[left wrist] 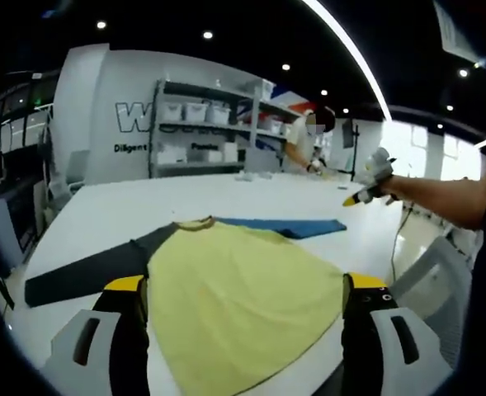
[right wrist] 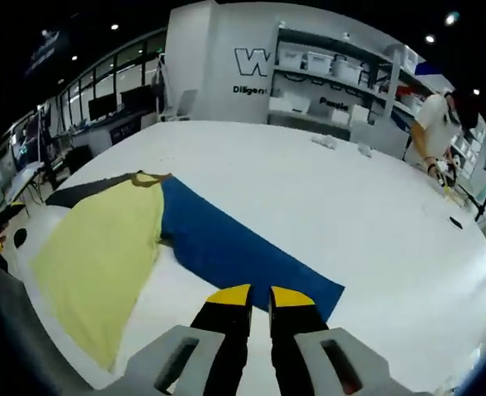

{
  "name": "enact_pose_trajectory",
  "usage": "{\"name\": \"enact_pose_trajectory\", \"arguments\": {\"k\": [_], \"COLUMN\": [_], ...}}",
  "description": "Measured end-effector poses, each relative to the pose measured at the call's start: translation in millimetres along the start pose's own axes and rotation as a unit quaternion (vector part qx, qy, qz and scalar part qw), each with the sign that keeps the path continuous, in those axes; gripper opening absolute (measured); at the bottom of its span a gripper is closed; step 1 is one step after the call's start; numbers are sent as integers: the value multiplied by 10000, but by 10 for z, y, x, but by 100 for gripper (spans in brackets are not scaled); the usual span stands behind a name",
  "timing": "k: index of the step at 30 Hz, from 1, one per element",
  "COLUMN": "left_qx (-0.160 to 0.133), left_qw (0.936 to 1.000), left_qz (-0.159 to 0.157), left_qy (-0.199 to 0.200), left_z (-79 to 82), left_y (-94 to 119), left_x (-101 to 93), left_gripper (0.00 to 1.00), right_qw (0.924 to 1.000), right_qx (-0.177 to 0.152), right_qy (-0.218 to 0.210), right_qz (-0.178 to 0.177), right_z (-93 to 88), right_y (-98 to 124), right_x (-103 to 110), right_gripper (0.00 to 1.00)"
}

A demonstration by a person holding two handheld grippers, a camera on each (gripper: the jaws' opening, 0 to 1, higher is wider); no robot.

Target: Fold the garment on the visible template until the final outline fits inside the template.

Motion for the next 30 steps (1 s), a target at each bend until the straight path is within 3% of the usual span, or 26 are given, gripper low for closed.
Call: {"name": "enact_pose_trajectory", "arguments": {"k": [6,8,14,21,30], "left_qx": [60,92,152,228,387], "left_qw": [10000,9999,9997,9993,9987], "left_qz": [49,69,190,263,279], "left_qy": [-16,0,55,117,201], "left_z": [-20,-27,-52,-76,-116], "left_y": [-10,-12,-22,-26,-43], "left_x": [9,16,57,82,93], "left_gripper": [92,92,92,91,88], "right_qw": [9942,9915,9867,9881,9867], "right_qx": [-38,-36,-8,332,529], "right_qy": [-793,-1027,-1443,-1262,-1300], "right_qz": [-718,-800,-750,-812,-820], "right_z": [-214,-275,-354,-395,-422], "right_y": [-113,-159,-336,-558,-717], "right_x": [-529,-637,-690,-692,-762], "right_gripper": [6,7,6,8,13]}}
Point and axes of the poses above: the point that each gripper's makers call its tool centre point, and the gripper's own axes: y roughly backward along the fingers, x roughly to its left, z roughly out of its top, the point moved 8 cm from there along y, roughly backward along the fingers, and after that the axes turned 9 degrees about z, right-handed, at the moved point
